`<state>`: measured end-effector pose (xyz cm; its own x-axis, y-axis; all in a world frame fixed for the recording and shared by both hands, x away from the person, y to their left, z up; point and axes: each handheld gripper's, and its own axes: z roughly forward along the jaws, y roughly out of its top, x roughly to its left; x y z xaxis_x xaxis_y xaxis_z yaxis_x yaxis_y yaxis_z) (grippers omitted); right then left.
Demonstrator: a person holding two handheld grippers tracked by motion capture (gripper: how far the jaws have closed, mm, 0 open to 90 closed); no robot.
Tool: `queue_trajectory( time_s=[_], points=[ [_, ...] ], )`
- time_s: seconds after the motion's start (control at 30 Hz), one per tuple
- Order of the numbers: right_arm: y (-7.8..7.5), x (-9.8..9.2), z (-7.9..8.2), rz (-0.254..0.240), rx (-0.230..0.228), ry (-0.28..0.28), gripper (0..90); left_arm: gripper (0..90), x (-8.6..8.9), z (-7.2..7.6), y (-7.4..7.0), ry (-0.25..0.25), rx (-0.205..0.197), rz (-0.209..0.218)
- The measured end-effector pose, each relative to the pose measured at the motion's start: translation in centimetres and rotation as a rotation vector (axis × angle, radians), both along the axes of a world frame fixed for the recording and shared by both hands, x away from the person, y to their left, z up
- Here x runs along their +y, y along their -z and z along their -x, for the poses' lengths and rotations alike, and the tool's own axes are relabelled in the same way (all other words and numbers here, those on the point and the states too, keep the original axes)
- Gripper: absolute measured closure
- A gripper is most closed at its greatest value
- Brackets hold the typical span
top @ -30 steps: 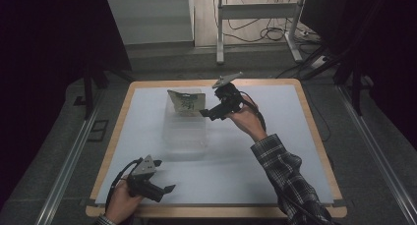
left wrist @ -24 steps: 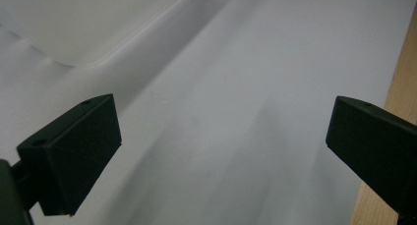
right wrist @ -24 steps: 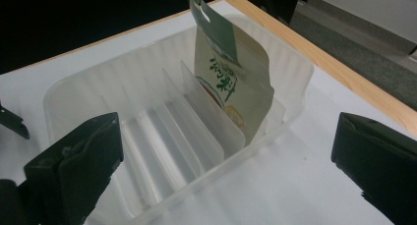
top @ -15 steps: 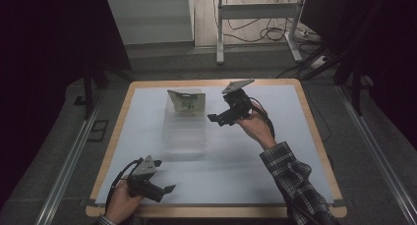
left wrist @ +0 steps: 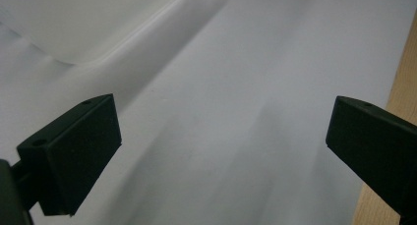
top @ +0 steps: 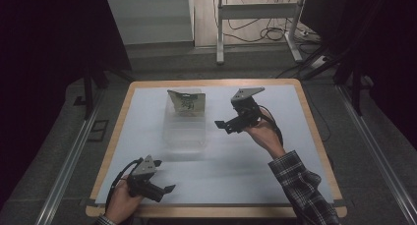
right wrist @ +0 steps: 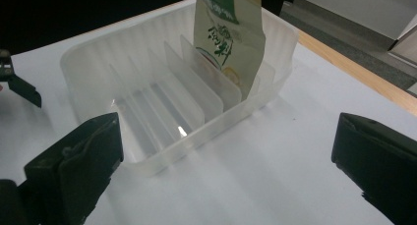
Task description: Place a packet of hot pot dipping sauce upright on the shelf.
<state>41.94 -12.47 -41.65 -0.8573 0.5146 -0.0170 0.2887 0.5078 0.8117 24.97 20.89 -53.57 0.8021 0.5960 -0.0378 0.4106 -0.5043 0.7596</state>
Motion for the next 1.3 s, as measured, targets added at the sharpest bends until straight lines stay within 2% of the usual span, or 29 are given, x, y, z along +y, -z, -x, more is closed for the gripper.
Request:
queue_trajectory(
  time_s=[0.4,0.73,1.07,1.3],
  points=[
    [1.0,-1.9,1.9,-0.002,0.005,0.003,0.0,0.2,0.0,0.0,0.0,-0.003,0.002,0.0],
    [2.0,-3.7,2.7,-0.006,0.001,0.034,0.0,0.2,0.0,0.0,0.0,0.0,-0.001,0.002],
    [2.8,-4.5,3.6,0.007,0.018,0.045,0.0,0.3,0.0,0.1,-0.1,-0.001,-0.006,0.014],
    [2.8,-5.1,4.3,0.001,0.02,0.052,0.0,0.3,0.0,0.1,-0.1,-0.001,-0.007,0.012]
  ],
)
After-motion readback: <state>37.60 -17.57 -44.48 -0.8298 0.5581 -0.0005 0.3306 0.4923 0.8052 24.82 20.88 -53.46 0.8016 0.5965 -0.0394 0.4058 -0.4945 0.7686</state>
